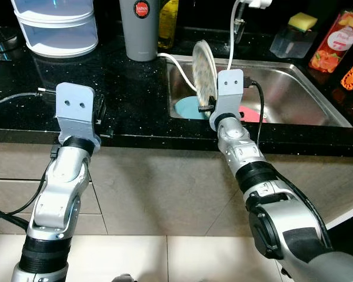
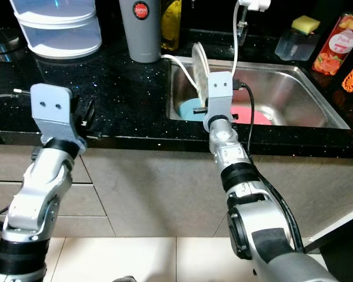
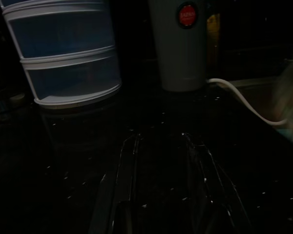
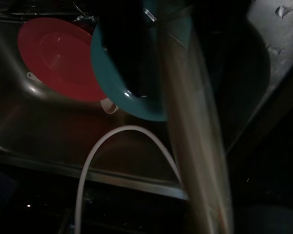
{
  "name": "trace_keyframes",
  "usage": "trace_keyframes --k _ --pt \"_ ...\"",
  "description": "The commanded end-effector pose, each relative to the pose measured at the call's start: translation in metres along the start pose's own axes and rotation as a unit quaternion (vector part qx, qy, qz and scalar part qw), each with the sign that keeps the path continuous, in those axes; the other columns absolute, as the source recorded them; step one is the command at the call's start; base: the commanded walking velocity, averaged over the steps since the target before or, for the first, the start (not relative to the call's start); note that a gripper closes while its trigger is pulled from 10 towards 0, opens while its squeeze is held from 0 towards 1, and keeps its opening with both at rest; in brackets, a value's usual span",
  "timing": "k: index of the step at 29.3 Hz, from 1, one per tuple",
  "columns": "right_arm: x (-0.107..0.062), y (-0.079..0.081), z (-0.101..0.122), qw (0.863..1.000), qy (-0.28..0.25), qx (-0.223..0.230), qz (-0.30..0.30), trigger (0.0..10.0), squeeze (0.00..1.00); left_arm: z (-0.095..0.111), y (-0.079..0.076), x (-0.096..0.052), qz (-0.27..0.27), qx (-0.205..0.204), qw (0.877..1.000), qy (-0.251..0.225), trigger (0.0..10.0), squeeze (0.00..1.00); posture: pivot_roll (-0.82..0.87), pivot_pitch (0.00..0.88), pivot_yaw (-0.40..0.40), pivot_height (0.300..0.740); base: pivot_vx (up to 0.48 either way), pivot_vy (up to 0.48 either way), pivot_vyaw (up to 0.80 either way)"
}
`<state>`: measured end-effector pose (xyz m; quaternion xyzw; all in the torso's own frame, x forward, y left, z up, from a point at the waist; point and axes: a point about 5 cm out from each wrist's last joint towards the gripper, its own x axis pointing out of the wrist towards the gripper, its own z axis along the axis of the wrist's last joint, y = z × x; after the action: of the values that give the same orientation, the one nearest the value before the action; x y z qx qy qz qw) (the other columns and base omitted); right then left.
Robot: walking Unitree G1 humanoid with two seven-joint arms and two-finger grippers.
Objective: Kitchen organization
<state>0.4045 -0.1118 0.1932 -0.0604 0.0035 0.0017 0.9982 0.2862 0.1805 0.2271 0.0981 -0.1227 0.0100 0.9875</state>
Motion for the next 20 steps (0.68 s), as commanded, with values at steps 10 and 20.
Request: trace_keyframes --k 10,20 --pt "0.006 -0.012 0.009 0.999 -0.015 0.016 -0.026 10.0 0.0 0.0 0.0 -0.002 0.008 0.001 1.0 0.002 10.0 0.0 0.2 0.025 -0.099 0.74 0.0 0.0 0.0" --pt "-0.001 -0.039 0.036 0.989 -0.113 0.08 -0.045 10.0 0.0 0.001 -0.002 0.002 0.001 -0.001 1.0 -0.001 10.0 0.0 0.19 0.024 -0.082 0.74 0.0 0.0 0.0"
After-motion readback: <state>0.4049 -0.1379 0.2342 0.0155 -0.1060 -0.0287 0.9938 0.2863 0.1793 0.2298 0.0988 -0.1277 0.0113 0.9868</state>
